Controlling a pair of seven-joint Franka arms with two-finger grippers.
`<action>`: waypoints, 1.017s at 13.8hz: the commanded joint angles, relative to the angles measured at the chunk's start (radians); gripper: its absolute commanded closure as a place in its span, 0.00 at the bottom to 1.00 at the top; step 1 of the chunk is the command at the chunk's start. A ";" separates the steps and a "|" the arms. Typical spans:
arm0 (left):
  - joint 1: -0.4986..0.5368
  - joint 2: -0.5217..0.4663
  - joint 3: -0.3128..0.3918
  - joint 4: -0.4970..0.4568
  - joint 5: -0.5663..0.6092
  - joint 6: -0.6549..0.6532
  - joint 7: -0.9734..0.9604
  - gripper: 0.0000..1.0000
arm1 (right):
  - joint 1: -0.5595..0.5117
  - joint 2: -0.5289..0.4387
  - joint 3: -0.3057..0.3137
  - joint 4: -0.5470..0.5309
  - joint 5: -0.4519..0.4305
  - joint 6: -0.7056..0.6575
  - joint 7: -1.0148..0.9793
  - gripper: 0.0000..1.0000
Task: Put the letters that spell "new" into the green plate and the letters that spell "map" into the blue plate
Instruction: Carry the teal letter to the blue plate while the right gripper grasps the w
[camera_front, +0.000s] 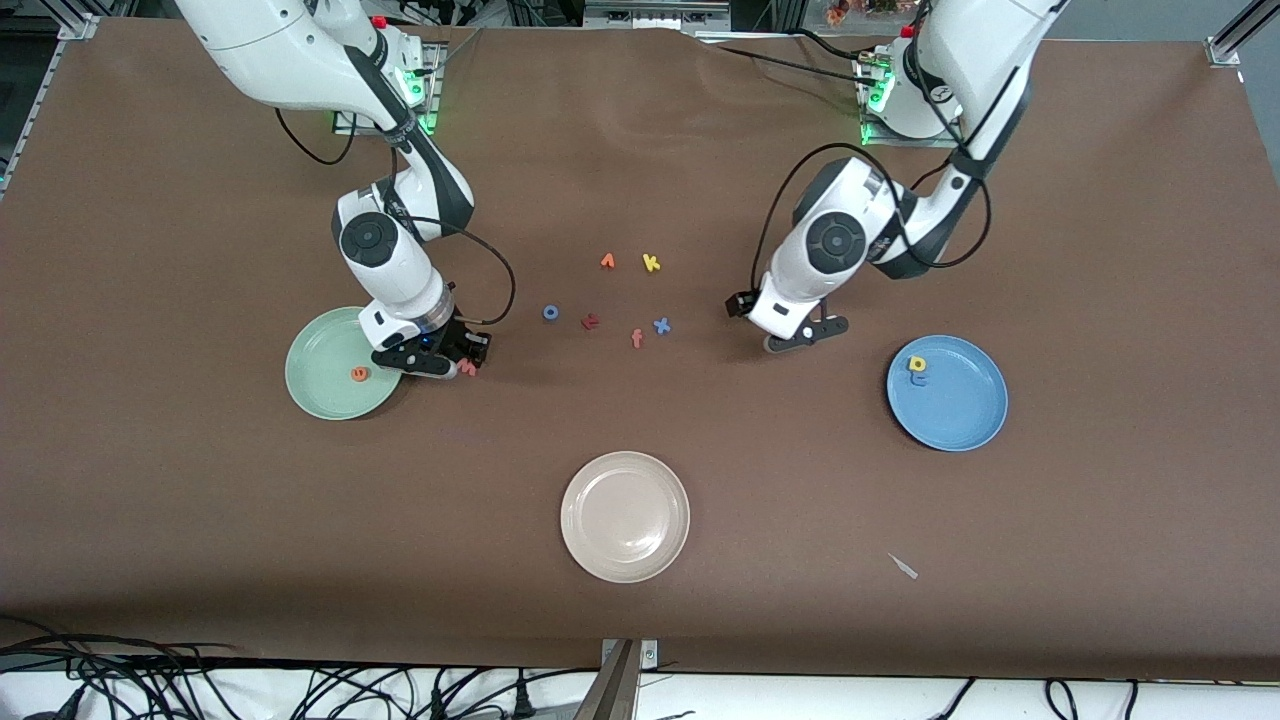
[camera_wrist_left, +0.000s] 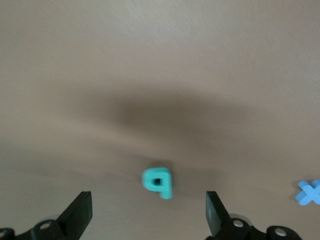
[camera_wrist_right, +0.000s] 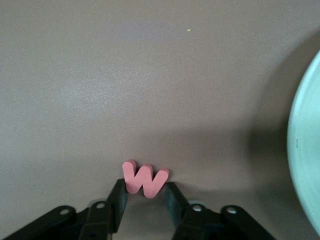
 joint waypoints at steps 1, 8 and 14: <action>-0.021 0.041 0.009 0.015 0.049 0.030 -0.052 0.00 | 0.011 0.024 -0.023 0.025 -0.030 0.016 0.018 0.65; -0.025 0.058 0.007 0.013 0.121 0.028 -0.111 0.31 | 0.009 -0.078 -0.021 0.031 -0.039 -0.106 0.010 0.66; -0.027 0.071 0.008 0.015 0.121 0.026 -0.114 0.72 | 0.011 0.023 -0.026 0.123 -0.068 -0.100 0.018 0.33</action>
